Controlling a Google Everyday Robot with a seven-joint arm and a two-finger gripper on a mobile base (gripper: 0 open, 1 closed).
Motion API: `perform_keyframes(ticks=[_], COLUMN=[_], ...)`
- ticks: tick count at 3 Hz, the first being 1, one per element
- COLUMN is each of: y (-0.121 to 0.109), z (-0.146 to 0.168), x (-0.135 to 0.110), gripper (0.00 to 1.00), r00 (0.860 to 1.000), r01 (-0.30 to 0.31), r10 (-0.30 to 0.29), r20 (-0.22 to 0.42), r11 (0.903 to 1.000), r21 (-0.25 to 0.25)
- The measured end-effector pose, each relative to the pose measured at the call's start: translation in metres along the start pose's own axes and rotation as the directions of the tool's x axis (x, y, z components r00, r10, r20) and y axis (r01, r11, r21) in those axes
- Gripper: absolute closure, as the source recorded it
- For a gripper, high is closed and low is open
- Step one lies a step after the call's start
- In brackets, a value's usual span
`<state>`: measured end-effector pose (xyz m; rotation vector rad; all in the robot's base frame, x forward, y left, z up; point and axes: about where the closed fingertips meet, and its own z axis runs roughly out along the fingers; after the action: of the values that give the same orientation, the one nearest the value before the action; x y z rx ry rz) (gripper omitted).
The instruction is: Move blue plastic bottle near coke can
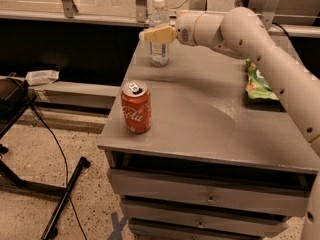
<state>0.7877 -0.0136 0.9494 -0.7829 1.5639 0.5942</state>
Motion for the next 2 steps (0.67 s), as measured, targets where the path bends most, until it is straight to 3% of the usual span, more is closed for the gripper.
perform_keyframes(ticks=[1, 2], y=[-0.003, -0.013], z=[0.021, 0.037], x=[-0.008, -0.01], gripper=[0.14, 0.37], r00=[0.999, 0.998], r01=[0.037, 0.059], r10=[-0.037, -0.059], r20=[0.006, 0.011], r11=[0.9993, 0.9982], r21=[-0.007, -0.008])
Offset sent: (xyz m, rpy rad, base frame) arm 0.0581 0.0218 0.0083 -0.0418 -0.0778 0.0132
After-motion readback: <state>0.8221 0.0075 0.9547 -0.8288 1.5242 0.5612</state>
